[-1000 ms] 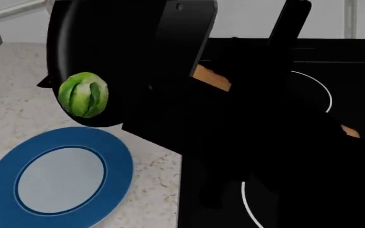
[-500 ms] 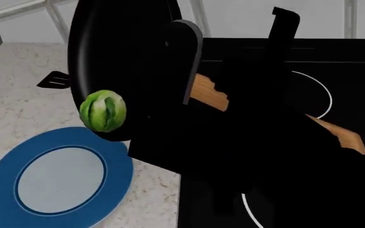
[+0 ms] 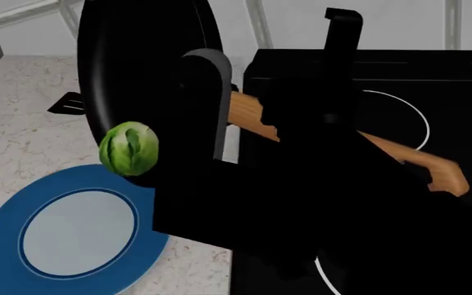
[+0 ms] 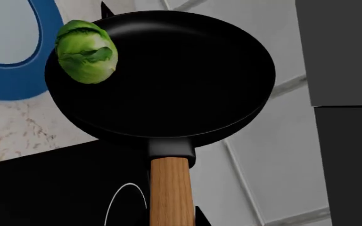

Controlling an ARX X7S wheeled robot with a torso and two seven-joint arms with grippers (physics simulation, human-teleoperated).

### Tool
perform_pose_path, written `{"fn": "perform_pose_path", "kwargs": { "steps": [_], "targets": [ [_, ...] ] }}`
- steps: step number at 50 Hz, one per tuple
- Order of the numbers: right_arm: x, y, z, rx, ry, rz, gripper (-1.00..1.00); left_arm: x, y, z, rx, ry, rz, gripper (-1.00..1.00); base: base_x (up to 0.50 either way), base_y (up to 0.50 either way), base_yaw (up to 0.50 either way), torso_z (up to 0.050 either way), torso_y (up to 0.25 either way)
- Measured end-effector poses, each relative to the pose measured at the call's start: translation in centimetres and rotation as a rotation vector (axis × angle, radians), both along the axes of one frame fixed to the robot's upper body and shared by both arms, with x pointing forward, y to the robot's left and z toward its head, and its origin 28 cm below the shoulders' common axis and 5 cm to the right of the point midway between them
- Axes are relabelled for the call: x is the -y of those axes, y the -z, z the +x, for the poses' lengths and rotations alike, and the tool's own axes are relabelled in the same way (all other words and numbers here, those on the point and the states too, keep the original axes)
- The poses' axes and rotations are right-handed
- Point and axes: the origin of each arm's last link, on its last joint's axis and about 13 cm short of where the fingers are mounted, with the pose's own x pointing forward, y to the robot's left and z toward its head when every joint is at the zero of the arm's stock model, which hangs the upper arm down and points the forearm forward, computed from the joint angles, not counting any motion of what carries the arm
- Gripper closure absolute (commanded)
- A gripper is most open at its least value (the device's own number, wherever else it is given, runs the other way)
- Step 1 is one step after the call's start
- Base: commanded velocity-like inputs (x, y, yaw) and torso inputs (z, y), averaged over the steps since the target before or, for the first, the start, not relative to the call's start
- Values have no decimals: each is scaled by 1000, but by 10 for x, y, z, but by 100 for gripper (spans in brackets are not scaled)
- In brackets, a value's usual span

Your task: Pick up the pan and dump the vegetables in it onto the plate. Then return the pan to the stove.

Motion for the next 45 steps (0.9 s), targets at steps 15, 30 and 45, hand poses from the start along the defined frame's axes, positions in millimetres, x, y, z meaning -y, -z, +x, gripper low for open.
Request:
{"fn": "perform_pose_path", "kwargs": {
  "steps": [15,30,45],
  "targets": [
    [-4,0,-2,50,-26,-81,100,0,2,-2,-6,9,-8,-100,0,0,0,1,2],
    [-5,0,-1,102,-32,-196,100,-1,5,-3,-19,33,-33,-100,0,0,0,1,2],
    [-5,-2,0,135,-26,-255,100,-1,8,-4,-35,60,-64,-100,0,0,0,1,2]
  ]
}}
